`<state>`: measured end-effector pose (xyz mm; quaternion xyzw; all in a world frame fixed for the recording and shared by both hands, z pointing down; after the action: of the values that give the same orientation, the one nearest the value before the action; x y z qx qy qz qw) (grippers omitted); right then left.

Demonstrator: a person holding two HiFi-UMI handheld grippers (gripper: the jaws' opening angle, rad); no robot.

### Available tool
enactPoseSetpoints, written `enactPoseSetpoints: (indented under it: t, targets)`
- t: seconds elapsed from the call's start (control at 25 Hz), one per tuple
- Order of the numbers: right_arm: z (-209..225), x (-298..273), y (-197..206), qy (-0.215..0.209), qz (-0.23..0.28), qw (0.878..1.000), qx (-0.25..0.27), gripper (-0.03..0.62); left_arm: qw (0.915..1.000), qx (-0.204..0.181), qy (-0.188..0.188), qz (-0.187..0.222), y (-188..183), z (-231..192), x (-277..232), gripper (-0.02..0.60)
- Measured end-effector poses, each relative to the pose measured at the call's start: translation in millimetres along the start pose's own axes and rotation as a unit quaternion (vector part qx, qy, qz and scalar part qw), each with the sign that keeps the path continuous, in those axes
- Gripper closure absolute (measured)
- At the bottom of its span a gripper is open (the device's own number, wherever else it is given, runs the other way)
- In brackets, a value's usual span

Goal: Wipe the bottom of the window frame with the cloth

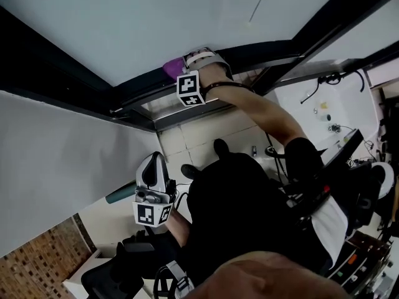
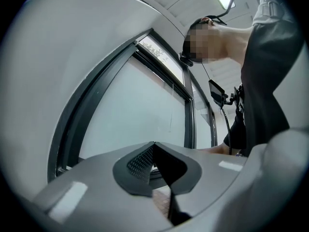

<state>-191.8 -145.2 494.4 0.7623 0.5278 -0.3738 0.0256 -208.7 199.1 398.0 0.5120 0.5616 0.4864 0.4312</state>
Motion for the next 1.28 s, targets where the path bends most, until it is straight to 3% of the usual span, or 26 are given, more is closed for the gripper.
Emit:
enactPoseSetpoints:
  t: [0.16,0.24,0.32,0.4,0.68,0.76,0.8,0.88,0.96,1.0,1.08,1.16,1.28]
  targets:
    - [-7.1,-6.7,11.8,-0.019,-0.019,0.999,0.035,0.539,1.0000,0.000,-0.003,-0.003,1.8,5.6,-4.0,0.591]
    - [-4.9,-1.8,16.7,-0.075,0.015,0.997,0.029,0.536,1.0000,0.000,-0.008,-0.002,3.3,9.4,-3.3,0.590]
    - [14.2,18.5,32.7,-0.129,0.074,0.989,-0.013,0.531,0.9999,-0.001,-0.013,0.003,2.4,9.6,1.7,0.591]
    - [38.2,35.8,53.1,-0.139,0.098,0.985,-0.033,0.531,0.9998,0.001,-0.020,0.010,3.5,7.6,6.8,0.591]
    - [13.8,-8.2,51.9,-0.106,0.024,0.991,0.072,0.542,0.9995,0.003,-0.012,0.029,7.1,1.7,11.3,0.591]
    - [4.7,-1.1,55.5,-0.113,0.005,0.987,0.116,0.545,0.9994,0.009,-0.016,0.030,12.1,-1.2,15.5,0.591]
    - [-0.7,7.5,59.3,-0.137,0.007,0.980,0.144,0.543,0.9993,0.011,-0.020,0.031,14.1,-2.2,17.9,0.591]
    - [0.6,31.9,68.1,-0.205,0.061,0.963,0.162,0.534,0.9990,0.015,-0.026,0.035,15.5,-2.5,21.1,0.591]
    - [25.6,51.2,75.2,-0.234,0.141,0.956,0.106,0.533,0.9986,0.017,-0.031,0.038,15.0,-1.8,22.5,0.591]
    - [39.5,54.2,77.7,-0.227,0.163,0.957,0.075,0.533,0.9986,0.017,-0.031,0.038,14.8,-2.0,22.8,0.591]
    - [53.7,44.8,80.3,-0.189,0.147,0.969,0.054,0.533,0.9988,0.016,-0.028,0.038,14.4,-2.9,21.8,0.591]
    - [45.1,25.0,77.6,-0.154,0.094,0.980,0.084,0.533,0.9989,0.016,-0.023,0.038,14.9,-2.0,20.6,0.591]
    - [17.0,0.8,72.6,-0.121,0.040,0.982,0.141,0.534,0.9988,0.017,-0.016,0.044,15.0,1.0,19.6,0.591]
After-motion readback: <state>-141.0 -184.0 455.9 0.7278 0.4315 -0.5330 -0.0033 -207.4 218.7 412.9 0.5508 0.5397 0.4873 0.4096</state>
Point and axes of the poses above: the fingertips, and each gripper's own axes: x backward along the fingers, z to its right, y out of its underside, the point moved 8 cm from there along x, backward along the fingers, and after that the axes turned 12 degrees about -z, right-handed, at the moved point
